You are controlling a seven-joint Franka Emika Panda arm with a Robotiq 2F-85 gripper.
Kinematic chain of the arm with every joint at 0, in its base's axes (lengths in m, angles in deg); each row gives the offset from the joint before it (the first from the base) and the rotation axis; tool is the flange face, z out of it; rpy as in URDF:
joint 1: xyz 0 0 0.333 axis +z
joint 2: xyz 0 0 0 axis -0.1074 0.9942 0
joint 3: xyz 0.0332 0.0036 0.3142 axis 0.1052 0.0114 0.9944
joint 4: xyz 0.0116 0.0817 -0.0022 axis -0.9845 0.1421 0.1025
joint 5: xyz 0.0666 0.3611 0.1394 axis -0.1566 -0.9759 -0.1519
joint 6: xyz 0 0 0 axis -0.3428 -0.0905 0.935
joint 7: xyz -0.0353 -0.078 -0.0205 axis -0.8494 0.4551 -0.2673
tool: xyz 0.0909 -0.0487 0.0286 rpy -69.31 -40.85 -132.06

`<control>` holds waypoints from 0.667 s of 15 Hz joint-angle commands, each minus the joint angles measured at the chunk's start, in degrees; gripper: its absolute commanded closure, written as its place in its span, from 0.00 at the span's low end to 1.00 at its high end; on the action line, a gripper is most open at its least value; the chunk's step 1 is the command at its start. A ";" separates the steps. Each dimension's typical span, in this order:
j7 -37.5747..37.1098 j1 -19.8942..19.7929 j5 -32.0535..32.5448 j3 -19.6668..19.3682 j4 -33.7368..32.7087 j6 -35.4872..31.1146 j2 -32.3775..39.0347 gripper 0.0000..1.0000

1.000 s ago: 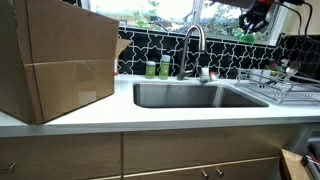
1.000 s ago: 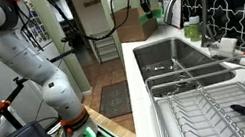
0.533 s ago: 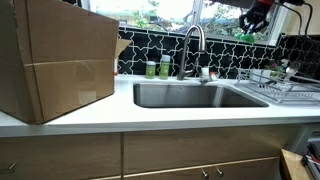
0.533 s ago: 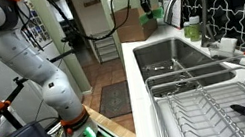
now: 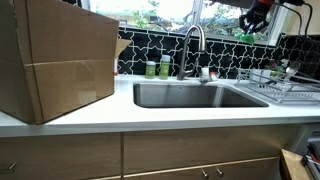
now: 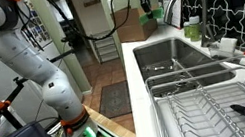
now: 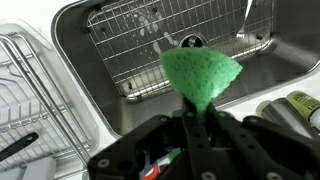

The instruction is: Pick up the green sponge and squeeze the liquid in it inside the sink then place it back on the edge of the sink

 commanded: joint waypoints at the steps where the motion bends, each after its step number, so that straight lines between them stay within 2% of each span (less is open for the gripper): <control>1: -0.17 0.04 0.60 -0.25 0.28 0.49 -0.01 0.97; 5: -0.14 0.32 1.04 0.39 4.61 -2.11 -1.39 0.97; 10: -0.48 1.14 1.80 2.63 17.24 -10.68 -3.80 0.97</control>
